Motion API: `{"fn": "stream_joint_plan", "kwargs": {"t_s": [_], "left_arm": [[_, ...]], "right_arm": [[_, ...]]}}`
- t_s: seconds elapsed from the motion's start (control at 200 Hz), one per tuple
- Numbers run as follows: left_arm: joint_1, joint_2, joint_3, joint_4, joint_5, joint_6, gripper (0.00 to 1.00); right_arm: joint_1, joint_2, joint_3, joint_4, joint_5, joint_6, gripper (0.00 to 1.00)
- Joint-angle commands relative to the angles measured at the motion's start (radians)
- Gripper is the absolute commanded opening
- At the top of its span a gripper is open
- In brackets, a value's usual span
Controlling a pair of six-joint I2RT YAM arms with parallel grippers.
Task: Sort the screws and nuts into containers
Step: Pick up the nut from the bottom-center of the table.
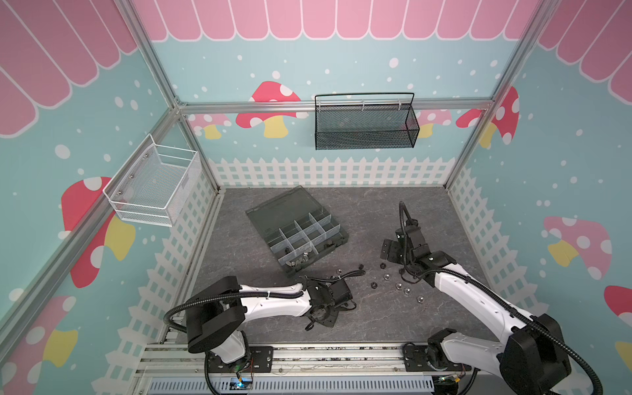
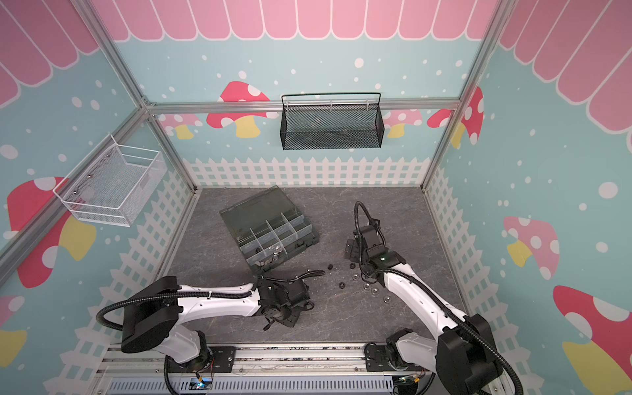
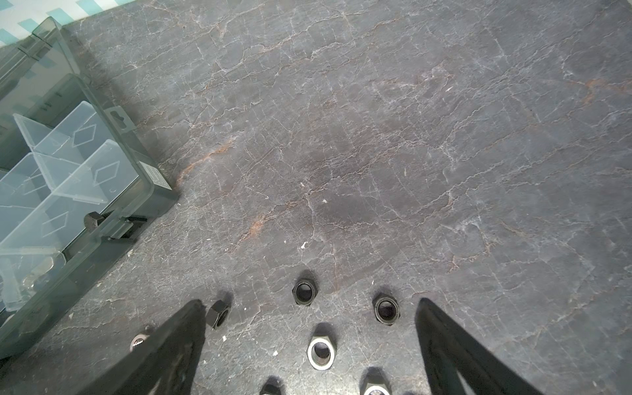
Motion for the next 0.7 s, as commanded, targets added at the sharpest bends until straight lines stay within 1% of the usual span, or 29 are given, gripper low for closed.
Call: {"fn": "stream_joint_plan", "kwargs": {"t_s": [0.0, 0.38, 0.58, 0.695], "left_arm": [[-0.002, 0.009, 0.003, -0.014, 0.003, -0.005, 0.31], [-0.002, 0.037, 0.005, -0.012, -0.009, -0.008, 0.2], [-0.002, 0.048, 0.008, -0.012, -0.016, -0.011, 0.06], [-0.002, 0.042, 0.005, -0.007, -0.02, -0.018, 0.0]], "right_arm": [[-0.005, 0.002, -0.009, 0.001, 0.01, 0.016, 0.97], [-0.004, 0.004, -0.01, -0.002, 0.013, 0.017, 0.97], [-0.005, 0.003, -0.013, -0.002, 0.01, 0.02, 0.97], [-0.006, 0.003, -0.016, -0.002, 0.01, 0.019, 0.97]]}}
